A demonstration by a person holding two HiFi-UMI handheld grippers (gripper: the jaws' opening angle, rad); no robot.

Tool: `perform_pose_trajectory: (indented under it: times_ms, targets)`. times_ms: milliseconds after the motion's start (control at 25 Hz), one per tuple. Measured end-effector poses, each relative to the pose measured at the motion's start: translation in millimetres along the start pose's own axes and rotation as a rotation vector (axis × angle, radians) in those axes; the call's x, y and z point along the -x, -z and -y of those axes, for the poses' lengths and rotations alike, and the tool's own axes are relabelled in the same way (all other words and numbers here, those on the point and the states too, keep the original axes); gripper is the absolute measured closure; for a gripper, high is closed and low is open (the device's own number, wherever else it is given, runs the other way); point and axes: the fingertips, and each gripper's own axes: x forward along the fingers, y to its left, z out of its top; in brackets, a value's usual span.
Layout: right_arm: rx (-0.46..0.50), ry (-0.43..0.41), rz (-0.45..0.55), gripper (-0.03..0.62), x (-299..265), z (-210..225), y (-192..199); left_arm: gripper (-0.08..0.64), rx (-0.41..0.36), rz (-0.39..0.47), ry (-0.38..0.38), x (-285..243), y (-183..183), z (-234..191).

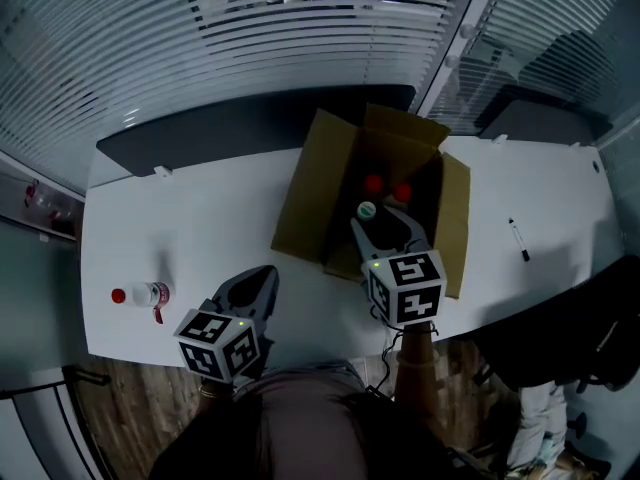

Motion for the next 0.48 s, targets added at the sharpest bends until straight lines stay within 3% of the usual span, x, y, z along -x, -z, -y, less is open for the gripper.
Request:
perform_pose_trajectory:
  times_ms: [480]
  targets:
    - [-0.039, 0.034, -0.134, 0.419, -31, 16, 24, 0.554, 0.017, -0.051, 0.014, -23, 0, -18]
